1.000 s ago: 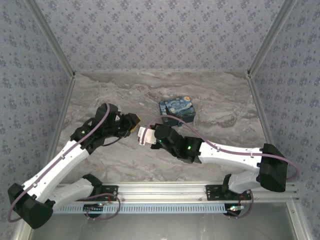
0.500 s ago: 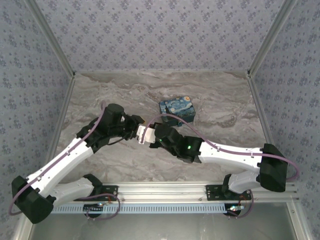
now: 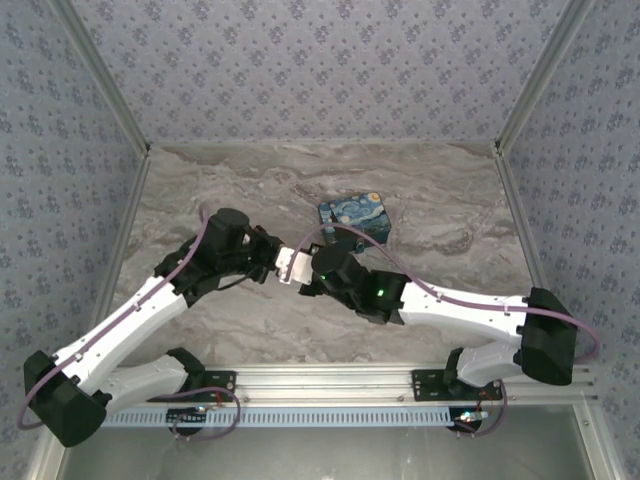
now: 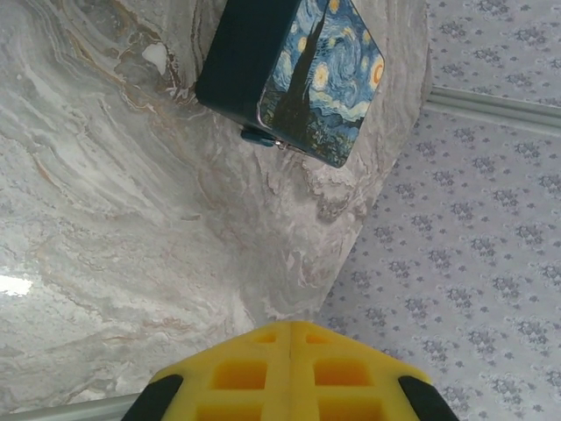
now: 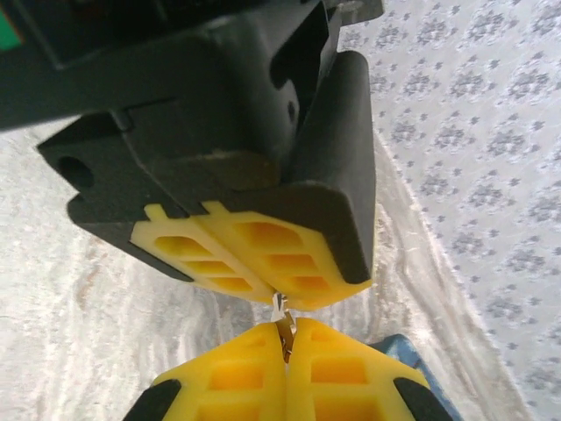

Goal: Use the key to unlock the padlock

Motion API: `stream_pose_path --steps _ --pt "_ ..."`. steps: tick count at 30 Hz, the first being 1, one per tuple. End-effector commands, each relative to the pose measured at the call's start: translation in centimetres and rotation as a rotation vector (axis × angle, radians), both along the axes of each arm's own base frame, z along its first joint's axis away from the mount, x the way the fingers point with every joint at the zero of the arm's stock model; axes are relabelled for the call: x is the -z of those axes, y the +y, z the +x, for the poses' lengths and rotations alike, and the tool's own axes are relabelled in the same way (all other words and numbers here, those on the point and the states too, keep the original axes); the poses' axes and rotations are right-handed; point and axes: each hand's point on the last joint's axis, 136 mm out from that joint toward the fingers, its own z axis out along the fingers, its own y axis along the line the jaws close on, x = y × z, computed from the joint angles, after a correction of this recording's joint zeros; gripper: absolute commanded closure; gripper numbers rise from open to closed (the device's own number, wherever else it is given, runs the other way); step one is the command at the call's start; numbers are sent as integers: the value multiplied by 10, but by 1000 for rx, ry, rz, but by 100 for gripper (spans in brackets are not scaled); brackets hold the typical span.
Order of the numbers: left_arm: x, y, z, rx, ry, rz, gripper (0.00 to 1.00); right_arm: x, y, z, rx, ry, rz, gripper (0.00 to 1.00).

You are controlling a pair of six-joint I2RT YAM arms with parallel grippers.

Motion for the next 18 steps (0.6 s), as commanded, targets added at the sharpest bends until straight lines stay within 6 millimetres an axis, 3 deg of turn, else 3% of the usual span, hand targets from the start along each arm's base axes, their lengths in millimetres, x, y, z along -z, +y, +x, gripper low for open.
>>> stream_pose_path --steps 1,7,11,18 --pt "-9 1 5 29 -93 49 100 -7 -14 -8 -15 128 76 86" --pt "-25 5 18 106 -319 184 100 -9 -33 -28 -137 363 246 62" --pt "-46 -4 25 190 -556 208 100 -21 -50 -30 -202 533 448 49" --pt "-84 -14 16 318 -842 225 100 -50 -71 -22 -278 683 730 41"
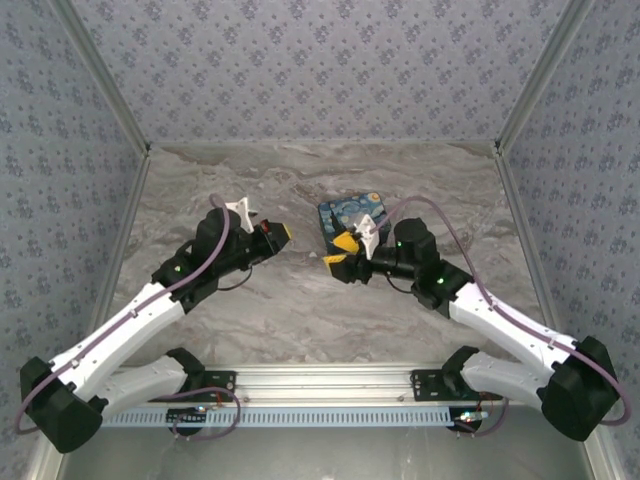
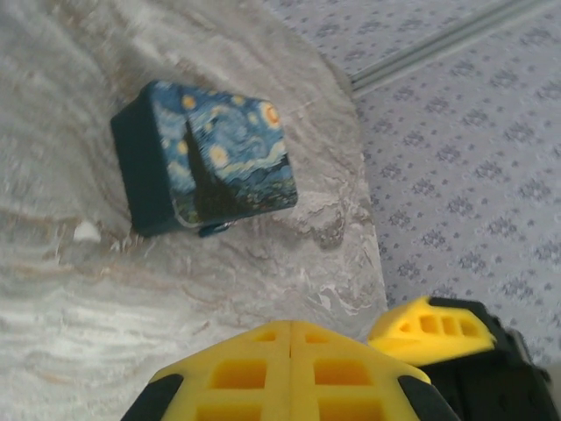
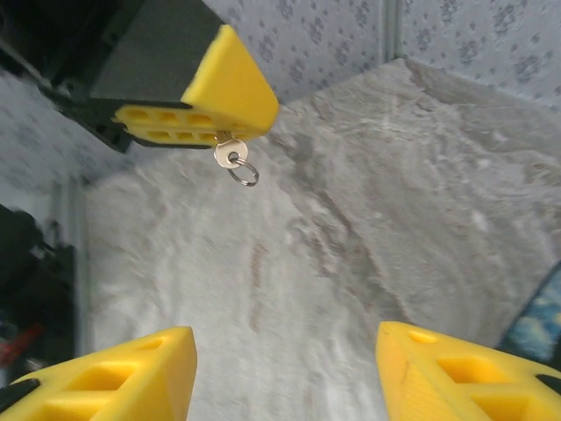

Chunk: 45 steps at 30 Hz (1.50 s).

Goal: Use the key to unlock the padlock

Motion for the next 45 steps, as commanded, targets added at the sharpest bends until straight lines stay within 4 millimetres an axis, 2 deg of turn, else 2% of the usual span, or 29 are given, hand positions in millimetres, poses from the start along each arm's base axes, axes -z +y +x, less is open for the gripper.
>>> stream_pose_path --steps 1,10,18,23,33,45 --pt "-45 -12 -7 131 -253 5 100 -41 5 -22 -137 71 220 41" --pt "-80 -32 -32 334 -445 -42 100 -78 5 -24 -175 74 384 37" --pt "-101 -34 -47 407 -572 -50 100 -91 17 -20 -233 103 426 37" --pt "-105 -36 -51 431 -587 -65 100 -97 28 -21 -262 107 431 39" --pt "-106 -38 -52 438 -590 -66 100 -94 44 -21 -293 128 416 50" --pt "-104 -39 -52 436 -584 -64 100 -92 46 -21 -292 137 410 71"
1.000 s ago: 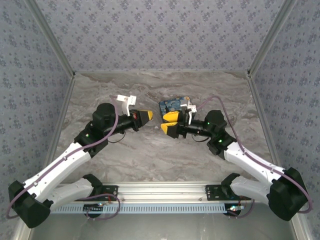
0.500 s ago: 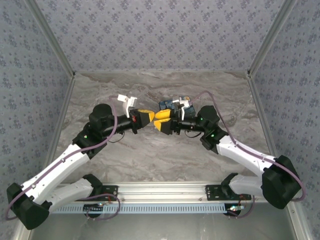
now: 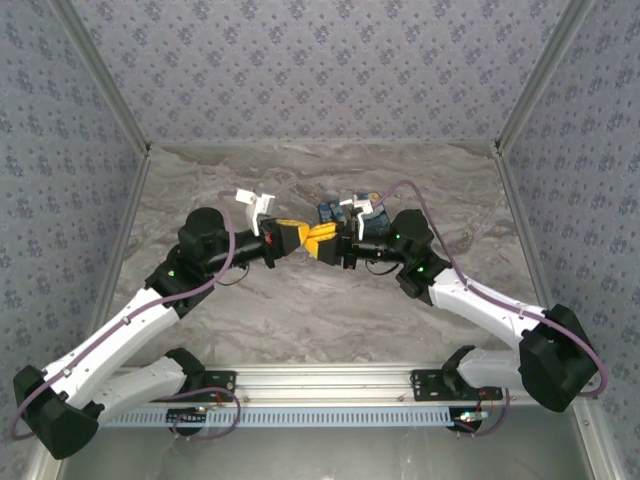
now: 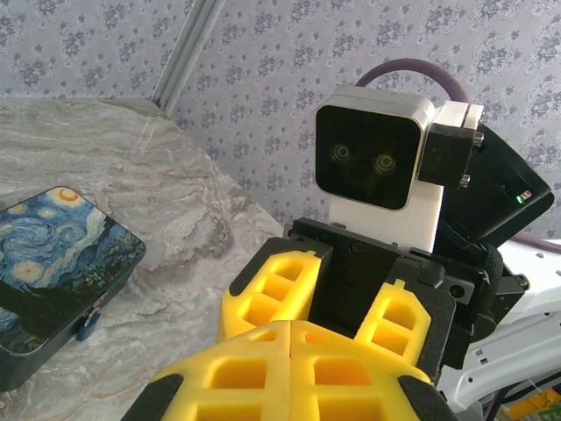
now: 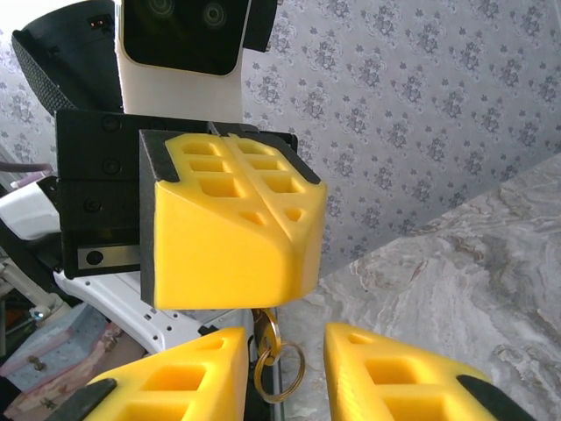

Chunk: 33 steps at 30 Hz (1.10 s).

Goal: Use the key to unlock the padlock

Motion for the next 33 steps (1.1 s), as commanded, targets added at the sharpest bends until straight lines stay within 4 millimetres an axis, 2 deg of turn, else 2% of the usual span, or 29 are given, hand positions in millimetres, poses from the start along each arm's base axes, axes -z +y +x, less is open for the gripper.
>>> stream_pose_path --steps 1,5,12,17,18,24,25,29,33 --pt "-29 0 -6 19 -86 -49 100 -19 1 -4 -18 -43 34 73" --pt "-27 0 -5 20 -83 -45 100 -20 1 -5 -18 -45 35 80" --pt "-28 0 -4 14 -83 -43 100 -14 1 -5 -15 -36 18 97" --pt "-29 6 2 -42 -79 -24 100 -3 -5 0 44 -26 -14 100" --pt "-29 10 4 -68 -75 -15 97 1 -8 2 67 -19 -25 100" --pt "-18 39 27 -283 -29 44 60 42 -35 21 261 56 -145 100" --pt "-14 43 30 -308 -19 53 45 51 -43 24 300 80 -162 100" --pt "10 50 41 -385 38 89 23 89 -77 36 456 176 -246 100" --pt "46 50 52 -428 99 154 14 118 -119 40 609 250 -313 100"
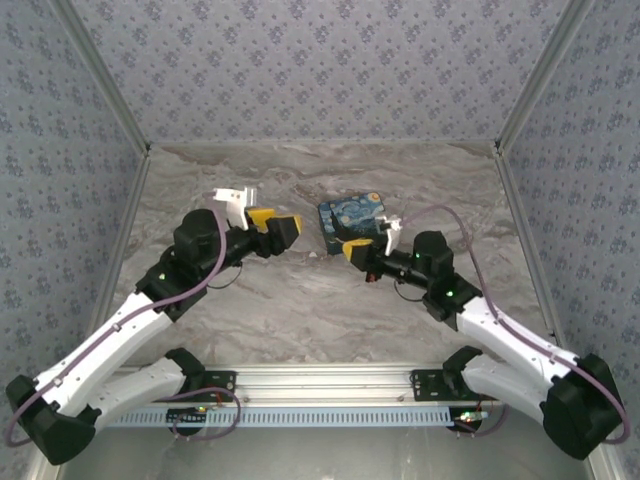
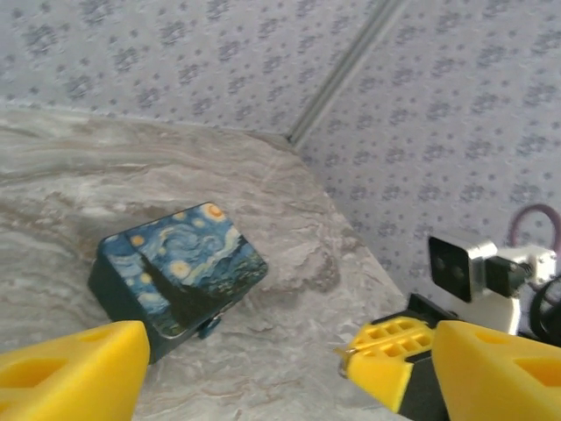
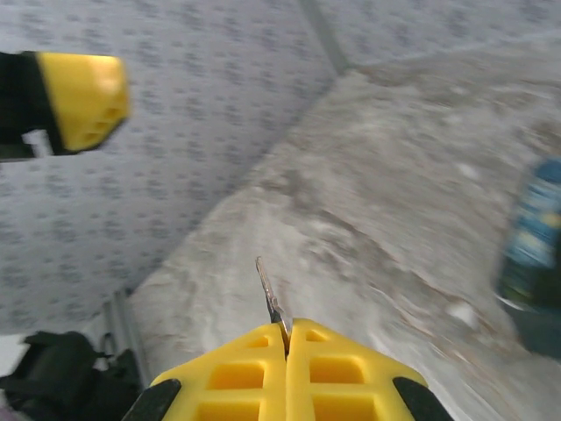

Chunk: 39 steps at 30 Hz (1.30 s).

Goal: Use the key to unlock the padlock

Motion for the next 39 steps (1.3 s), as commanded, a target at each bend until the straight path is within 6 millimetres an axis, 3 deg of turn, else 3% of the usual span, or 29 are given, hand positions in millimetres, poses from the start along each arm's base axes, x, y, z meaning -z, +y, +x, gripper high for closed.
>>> stream_pose_path --steps 1,4,9,14,19,24,31,35,39 --pt "37 7 12 -73 62 60 1 32 -40 7 172 85 -90 100" --pt "59 5 16 -80 83 73 1 49 -68 6 253 149 -119 100" --pt "91 -3 23 -77 140 118 1 68 -96 5 322 236 -118 100" --pt "120 -25 30 -30 197 134 0 80 -110 8 367 285 -94 100" --pt "143 -38 45 -49 258 129 1 74 -120 29 372 291 -24 100" --pt "150 -49 61 -56 278 156 1 58 -126 62 342 263 50 100" --pt "147 -92 83 51 286 171 0 51 -128 107 307 270 74 100" --pt "144 -126 94 121 281 177 1 52 -130 114 325 272 64 100" --pt "150 -164 102 184 283 226 1 61 -137 109 367 289 15 100"
